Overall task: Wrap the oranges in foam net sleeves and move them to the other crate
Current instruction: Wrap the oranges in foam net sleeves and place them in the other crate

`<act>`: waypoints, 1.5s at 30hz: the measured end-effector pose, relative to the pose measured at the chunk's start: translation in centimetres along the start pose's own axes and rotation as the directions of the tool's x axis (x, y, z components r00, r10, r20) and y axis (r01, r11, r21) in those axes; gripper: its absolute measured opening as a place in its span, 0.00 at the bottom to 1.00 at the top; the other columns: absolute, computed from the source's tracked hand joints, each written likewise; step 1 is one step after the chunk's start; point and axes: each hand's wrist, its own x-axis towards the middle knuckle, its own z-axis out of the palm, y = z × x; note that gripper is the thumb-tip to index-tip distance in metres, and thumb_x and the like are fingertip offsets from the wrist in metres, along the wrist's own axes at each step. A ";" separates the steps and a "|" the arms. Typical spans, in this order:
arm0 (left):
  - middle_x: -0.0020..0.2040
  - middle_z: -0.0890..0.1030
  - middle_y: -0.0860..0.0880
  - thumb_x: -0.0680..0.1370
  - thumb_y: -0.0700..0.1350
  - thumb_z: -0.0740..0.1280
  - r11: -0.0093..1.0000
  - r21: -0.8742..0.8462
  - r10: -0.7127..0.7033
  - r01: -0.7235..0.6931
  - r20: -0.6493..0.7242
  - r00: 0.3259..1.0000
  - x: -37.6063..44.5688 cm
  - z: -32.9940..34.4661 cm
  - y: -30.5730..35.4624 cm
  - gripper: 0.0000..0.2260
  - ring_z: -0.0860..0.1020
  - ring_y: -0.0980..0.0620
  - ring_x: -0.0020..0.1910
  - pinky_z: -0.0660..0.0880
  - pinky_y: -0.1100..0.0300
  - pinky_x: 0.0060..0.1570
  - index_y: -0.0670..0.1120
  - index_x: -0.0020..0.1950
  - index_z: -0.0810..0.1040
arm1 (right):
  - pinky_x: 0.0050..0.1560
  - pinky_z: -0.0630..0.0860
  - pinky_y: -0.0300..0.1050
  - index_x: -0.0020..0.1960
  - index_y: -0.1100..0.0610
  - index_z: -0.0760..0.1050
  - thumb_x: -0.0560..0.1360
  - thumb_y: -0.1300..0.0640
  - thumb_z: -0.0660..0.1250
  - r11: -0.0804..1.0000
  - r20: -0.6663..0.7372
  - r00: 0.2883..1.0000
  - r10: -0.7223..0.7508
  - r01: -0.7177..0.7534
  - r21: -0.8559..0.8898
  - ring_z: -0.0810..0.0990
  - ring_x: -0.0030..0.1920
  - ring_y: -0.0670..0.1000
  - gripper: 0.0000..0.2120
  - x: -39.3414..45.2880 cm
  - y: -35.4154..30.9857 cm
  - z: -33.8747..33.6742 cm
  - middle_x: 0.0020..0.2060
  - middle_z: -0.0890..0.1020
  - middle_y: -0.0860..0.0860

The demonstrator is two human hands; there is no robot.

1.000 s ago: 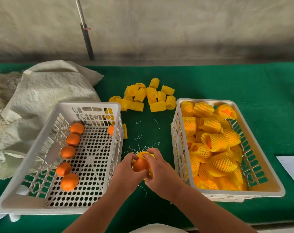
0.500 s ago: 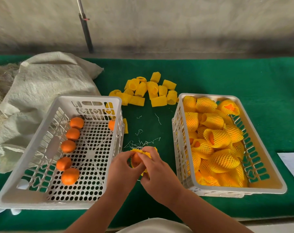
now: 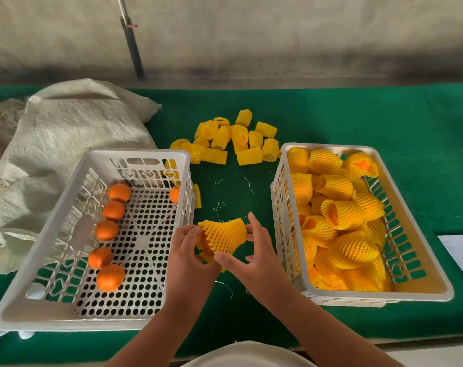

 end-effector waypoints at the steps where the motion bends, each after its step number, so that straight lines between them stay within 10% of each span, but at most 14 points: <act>1: 0.59 0.71 0.63 0.70 0.42 0.81 1.000 0.016 0.001 -0.001 0.014 1.000 0.0 0.1 0.1 0.24 0.77 0.61 0.56 0.82 0.65 0.43 0.47 0.64 0.78 | 0.73 0.73 0.51 0.81 0.36 0.46 0.60 0.16 0.66 0.998 0.048 0.998 0.049 -0.050 0.032 0.64 0.75 0.41 0.58 0.2 -0.2 0.1 0.76 0.62 0.39; 9: 0.63 0.67 0.59 0.69 0.43 0.81 0.984 0.165 0.067 -0.071 0.034 0.997 0.0 0.8 0.6 0.31 0.73 0.58 0.60 0.79 0.65 0.48 0.42 0.69 0.75 | 0.60 0.66 0.29 0.82 0.38 0.50 0.68 0.31 0.76 0.996 -0.004 0.997 0.079 -0.078 0.030 0.64 0.69 0.39 0.52 0.7 -0.5 0.5 0.70 0.63 0.35; 19: 0.65 0.66 0.53 0.69 0.43 0.81 0.956 0.253 0.138 -0.149 0.060 0.989 -0.2 1.6 1.7 0.31 0.61 0.69 0.54 0.64 0.74 0.47 0.49 0.64 0.66 | 0.50 0.70 0.28 0.79 0.37 0.53 0.67 0.35 0.73 0.992 -0.098 0.988 0.120 -0.114 0.057 0.70 0.62 0.43 0.47 1.0 -0.8 0.9 0.64 0.67 0.38; 27: 0.60 0.68 0.64 0.72 0.64 0.70 0.996 0.081 0.026 -0.028 0.027 0.999 -0.7 0.5 2.9 0.30 0.77 0.67 0.56 0.74 0.79 0.44 0.45 0.66 0.77 | 0.42 0.80 0.32 0.75 0.33 0.55 0.62 0.33 0.68 0.982 -0.175 0.976 0.132 -0.105 0.160 0.79 0.54 0.44 0.44 1.2 -0.5 0.3 0.58 0.72 0.37; 33: 0.57 0.75 0.64 0.77 0.39 0.75 0.997 0.016 0.071 -0.071 0.001 0.997 -0.9 -0.7 2.8 0.15 0.79 0.63 0.55 0.78 0.73 0.40 0.56 0.57 0.78 | 0.40 0.78 0.30 0.74 0.36 0.60 0.64 0.38 0.68 0.952 -0.069 0.989 0.128 -0.103 0.290 0.79 0.52 0.34 0.39 1.3 0.0 -0.3 0.55 0.77 0.43; 45: 0.44 0.75 0.56 0.72 0.30 0.73 0.958 0.237 0.196 -0.161 -0.130 0.972 -1.0 -0.8 3.1 0.15 0.76 0.61 0.43 0.76 0.67 0.34 0.49 0.46 0.76 | 0.41 0.69 0.19 0.73 0.38 0.61 0.65 0.38 0.68 0.971 -0.087 0.993 0.084 -0.062 0.233 0.77 0.54 0.33 0.38 0.4 -0.7 0.6 0.57 0.77 0.44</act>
